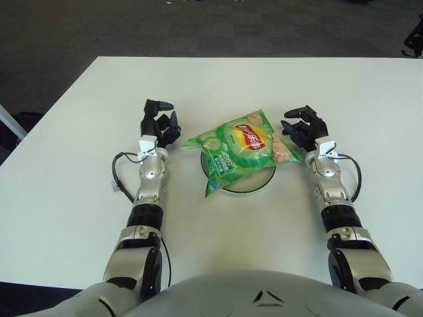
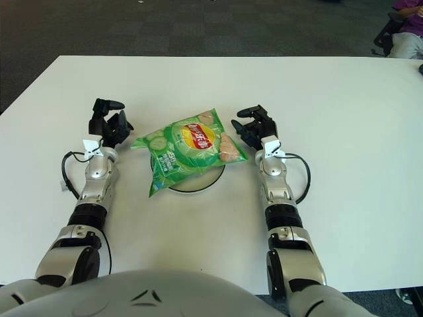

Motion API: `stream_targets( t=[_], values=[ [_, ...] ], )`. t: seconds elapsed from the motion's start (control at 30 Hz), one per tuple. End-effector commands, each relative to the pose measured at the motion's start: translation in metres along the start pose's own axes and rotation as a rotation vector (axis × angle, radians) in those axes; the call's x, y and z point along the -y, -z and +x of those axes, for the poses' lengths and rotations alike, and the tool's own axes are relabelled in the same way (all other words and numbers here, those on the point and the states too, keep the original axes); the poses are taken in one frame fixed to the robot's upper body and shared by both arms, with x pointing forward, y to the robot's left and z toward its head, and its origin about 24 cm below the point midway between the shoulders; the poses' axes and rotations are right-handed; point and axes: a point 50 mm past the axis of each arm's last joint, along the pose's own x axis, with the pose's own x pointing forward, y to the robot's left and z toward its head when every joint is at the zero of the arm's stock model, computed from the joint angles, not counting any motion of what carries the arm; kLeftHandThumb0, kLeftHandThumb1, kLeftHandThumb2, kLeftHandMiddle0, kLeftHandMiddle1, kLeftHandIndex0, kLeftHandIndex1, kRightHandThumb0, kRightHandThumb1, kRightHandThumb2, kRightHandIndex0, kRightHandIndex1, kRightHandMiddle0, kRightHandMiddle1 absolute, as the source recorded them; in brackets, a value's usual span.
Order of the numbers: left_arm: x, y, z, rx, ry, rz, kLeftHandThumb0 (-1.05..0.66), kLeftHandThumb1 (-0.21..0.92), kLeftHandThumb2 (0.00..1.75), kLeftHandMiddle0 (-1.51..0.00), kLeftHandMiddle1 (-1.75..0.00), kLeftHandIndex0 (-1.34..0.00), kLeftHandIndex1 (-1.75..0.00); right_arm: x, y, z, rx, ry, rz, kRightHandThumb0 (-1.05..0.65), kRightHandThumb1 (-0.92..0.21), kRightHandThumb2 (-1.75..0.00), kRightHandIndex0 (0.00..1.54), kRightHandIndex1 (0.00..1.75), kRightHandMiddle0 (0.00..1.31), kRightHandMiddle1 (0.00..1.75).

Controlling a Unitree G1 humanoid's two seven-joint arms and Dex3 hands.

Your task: Put the snack into the plate.

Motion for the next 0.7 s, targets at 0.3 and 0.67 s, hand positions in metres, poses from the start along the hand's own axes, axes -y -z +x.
stream_targets(
  t=[0.3, 0.67],
  values=[
    [-0.0034, -0.0018, 0.0030, -0.005, 0.014, 0.016, -0.37, 0.71, 0.79, -0.87, -1.75, -0.33, -1.75, 0.0031, -0.0008, -0.0015, 0.024, 0.013, 0.006, -0.01, -0.92, -0.14, 0.70, 1.26, 0.48, 1.21],
    [-0.0028, -0.0016, 0.0043, -0.020, 0.027, 0.019, -0.37, 0.72, 0.79, -0.87, -1.75, -0.32, -1.75, 0.0038, -0.0014, -0.0022, 0.036, 0.034, 0.017, -0.01, -0.92, -0.14, 0.70, 1.27, 0.48, 1.22]
  ],
)
